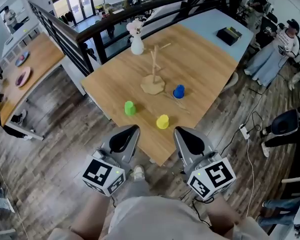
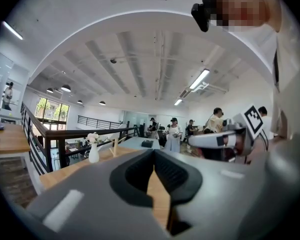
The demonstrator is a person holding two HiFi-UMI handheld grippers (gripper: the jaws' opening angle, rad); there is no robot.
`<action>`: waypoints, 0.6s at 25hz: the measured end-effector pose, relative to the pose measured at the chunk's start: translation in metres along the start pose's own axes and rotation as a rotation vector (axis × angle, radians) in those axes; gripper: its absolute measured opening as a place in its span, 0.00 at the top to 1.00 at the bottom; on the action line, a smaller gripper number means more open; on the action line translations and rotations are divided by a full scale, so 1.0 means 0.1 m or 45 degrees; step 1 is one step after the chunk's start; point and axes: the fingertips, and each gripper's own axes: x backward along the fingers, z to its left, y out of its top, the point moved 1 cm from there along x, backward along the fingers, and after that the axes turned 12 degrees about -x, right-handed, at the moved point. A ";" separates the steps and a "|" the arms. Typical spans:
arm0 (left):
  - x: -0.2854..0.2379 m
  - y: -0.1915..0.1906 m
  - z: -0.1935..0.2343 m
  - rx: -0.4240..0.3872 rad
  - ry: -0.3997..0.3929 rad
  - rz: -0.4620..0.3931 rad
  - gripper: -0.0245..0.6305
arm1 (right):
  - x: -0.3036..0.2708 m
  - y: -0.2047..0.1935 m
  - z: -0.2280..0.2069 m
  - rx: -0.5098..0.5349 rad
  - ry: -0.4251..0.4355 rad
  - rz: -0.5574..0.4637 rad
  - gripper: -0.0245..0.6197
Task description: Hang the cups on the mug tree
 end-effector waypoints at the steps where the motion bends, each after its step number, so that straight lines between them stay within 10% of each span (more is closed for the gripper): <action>1: -0.04 -0.01 0.08 0.002 -0.007 0.001 0.96 | -0.10 0.03 -0.01 0.003 -0.007 -0.002 0.96; 15: -0.41 -0.12 1.05 0.028 -0.133 -0.005 0.96 | -1.14 0.29 -0.09 0.010 -0.129 -0.027 0.96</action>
